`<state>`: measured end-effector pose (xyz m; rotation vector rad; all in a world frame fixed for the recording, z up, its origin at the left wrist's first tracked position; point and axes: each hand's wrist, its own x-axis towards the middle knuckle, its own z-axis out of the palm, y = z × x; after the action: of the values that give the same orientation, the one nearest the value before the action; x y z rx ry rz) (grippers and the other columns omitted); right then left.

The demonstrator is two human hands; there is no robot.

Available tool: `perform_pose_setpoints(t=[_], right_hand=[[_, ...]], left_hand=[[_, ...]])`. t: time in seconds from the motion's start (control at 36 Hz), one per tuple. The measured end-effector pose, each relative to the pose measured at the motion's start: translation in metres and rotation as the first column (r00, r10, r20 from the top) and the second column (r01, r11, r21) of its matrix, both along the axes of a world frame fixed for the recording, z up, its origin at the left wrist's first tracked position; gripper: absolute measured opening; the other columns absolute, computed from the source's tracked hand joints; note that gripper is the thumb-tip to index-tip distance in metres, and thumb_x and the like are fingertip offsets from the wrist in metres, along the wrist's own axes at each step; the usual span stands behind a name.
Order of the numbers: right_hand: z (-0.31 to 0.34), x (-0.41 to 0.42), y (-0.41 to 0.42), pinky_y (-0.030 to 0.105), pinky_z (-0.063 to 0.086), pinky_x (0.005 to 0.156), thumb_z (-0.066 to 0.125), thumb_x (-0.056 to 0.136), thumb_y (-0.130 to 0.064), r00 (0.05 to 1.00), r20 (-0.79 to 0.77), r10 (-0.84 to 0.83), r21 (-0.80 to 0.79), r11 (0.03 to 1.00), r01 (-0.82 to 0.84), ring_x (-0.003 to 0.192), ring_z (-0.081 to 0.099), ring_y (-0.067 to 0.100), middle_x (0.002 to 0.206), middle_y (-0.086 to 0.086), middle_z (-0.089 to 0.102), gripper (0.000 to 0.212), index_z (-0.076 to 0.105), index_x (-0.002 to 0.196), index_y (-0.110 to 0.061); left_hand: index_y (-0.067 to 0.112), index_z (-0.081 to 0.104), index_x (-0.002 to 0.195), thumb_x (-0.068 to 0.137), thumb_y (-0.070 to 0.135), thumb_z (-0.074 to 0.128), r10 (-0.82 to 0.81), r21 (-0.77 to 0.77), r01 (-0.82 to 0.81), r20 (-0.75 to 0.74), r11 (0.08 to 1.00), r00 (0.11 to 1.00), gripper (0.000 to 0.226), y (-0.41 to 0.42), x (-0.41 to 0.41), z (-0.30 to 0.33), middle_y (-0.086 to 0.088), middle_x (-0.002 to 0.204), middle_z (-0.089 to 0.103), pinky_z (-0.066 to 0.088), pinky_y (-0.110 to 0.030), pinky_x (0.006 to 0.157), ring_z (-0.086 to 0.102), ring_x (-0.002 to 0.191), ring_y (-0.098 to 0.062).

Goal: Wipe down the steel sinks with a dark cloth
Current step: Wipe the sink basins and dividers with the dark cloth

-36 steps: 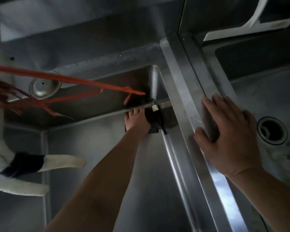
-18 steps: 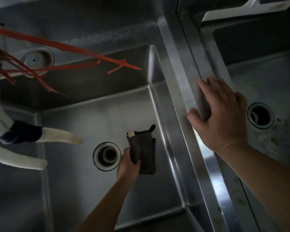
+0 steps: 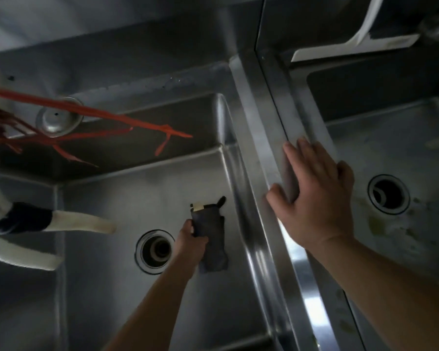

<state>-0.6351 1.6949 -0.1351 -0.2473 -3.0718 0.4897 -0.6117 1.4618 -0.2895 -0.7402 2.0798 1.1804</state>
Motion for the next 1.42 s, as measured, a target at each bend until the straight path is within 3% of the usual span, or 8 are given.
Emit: perform_pose_setpoints(t=[0.08, 0.39, 0.5, 0.58, 0.86, 1.03, 1.14, 1.42], right_hand=[[0.000, 0.001, 0.001, 0.061, 0.015, 0.117, 0.044, 0.085, -0.051, 1.000, 0.015, 0.009, -0.002, 1.000, -0.009, 0.150, 0.020, 0.024, 0.163, 0.001, 0.026, 0.073, 0.030, 0.153, -0.029], [-0.001, 0.001, 0.009, 0.058, -0.004, 0.118, 0.036, 0.092, -0.050, 0.999, -0.031, 0.017, -0.292, 0.956, -0.026, 0.152, 0.016, 0.019, 0.162, -0.002, 0.028, 0.065, 0.028, 0.153, -0.030], [0.014, 0.006, 0.021, 0.049, -0.002, 0.123, 0.039, 0.092, -0.037, 1.000, 0.005, 0.013, -0.542, 0.840, -0.008, 0.148, 0.025, 0.013, 0.159, -0.006, 0.033, 0.065, 0.024, 0.155, -0.031], [0.027, 0.014, 0.048, 0.044, 0.030, 0.116, 0.039, 0.085, -0.034, 0.997, 0.023, -0.068, -0.691, 0.720, 0.065, 0.133, 0.048, 0.021, 0.147, -0.001, 0.050, 0.061, 0.041, 0.146, -0.030], [0.045, 0.011, 0.127, 0.039, 0.024, 0.120, 0.050, 0.097, -0.032, 0.994, -0.104, 0.041, -0.443, 0.893, -0.083, 0.147, 0.028, 0.026, 0.160, 0.012, 0.030, 0.048, 0.050, 0.144, -0.018], [0.025, -0.003, 0.078, 0.059, 0.011, 0.121, 0.030, 0.092, -0.069, 0.910, 0.280, 0.307, -0.344, 0.917, -0.203, 0.153, 0.007, 0.030, 0.166, 0.000, 0.011, 0.068, 0.021, 0.154, -0.043], [0.002, 0.031, 0.058, 0.061, 0.011, 0.117, 0.015, 0.095, -0.069, 0.962, 0.112, 0.248, -0.008, 0.969, -0.248, 0.152, 0.012, 0.032, 0.166, 0.003, 0.016, 0.066, 0.012, 0.155, -0.041], [0.003, 0.058, 0.064, 0.067, 0.012, 0.114, 0.018, 0.091, -0.071, 0.953, 0.125, 0.276, -0.055, 0.961, -0.271, 0.152, 0.012, 0.030, 0.165, 0.003, 0.019, 0.065, 0.015, 0.152, -0.048]], left_hand=[[0.027, 0.052, 0.108, 0.087, 0.005, 0.067, 0.087, 0.029, -0.084, -0.101, 0.996, 0.991, 0.034, 0.004, 0.003, 0.022, 0.002, 0.094, 0.066, 0.049, -0.023, 0.053, 0.064, 0.078, -0.013], [0.036, 0.054, 0.123, 0.085, 0.024, 0.052, -0.140, -0.209, 0.007, -0.625, 0.978, 0.768, 0.039, 0.078, -0.046, 0.204, 0.002, 0.097, 0.068, 0.056, -0.050, 0.081, 0.067, 0.093, -0.030], [0.040, 0.053, 0.135, 0.090, 0.026, 0.051, -0.368, -0.445, 0.076, -0.621, 0.892, 0.692, 0.046, 0.121, -0.091, 0.231, -0.006, 0.119, 0.068, 0.054, -0.041, 0.088, 0.064, 0.107, -0.032], [0.039, 0.056, 0.133, 0.095, 0.026, 0.050, -0.555, -0.558, 0.236, -0.514, 0.796, 0.655, 0.041, 0.156, -0.104, 0.222, -0.007, 0.123, 0.066, 0.050, -0.038, 0.088, 0.061, 0.112, -0.032], [0.037, 0.057, 0.135, 0.096, 0.022, 0.051, -0.773, -0.586, 0.504, -0.477, 0.634, 0.418, 0.042, 0.197, 0.000, 0.192, 0.011, 0.147, 0.049, 0.030, -0.034, 0.105, 0.035, 0.135, -0.024], [0.035, 0.057, 0.131, 0.098, 0.009, 0.050, -0.093, -0.124, 0.013, -0.665, 0.992, 0.741, 0.043, 0.144, 0.108, 0.207, 0.019, 0.140, 0.048, 0.034, -0.026, 0.112, 0.041, 0.134, -0.002], [0.037, 0.044, 0.143, 0.100, 0.032, 0.050, -0.071, -0.372, -0.131, -0.482, 0.919, 0.874, 0.044, 0.104, 0.197, 0.191, 0.009, 0.153, 0.041, 0.031, -0.051, 0.116, 0.031, 0.143, -0.015], [0.041, 0.031, 0.148, 0.093, 0.065, 0.018, -0.338, -0.678, 0.219, -0.045, 0.701, 0.940, 0.062, 0.084, 0.275, 0.160, 0.004, 0.163, 0.021, 0.005, -0.047, 0.121, 0.010, 0.150, -0.017]])
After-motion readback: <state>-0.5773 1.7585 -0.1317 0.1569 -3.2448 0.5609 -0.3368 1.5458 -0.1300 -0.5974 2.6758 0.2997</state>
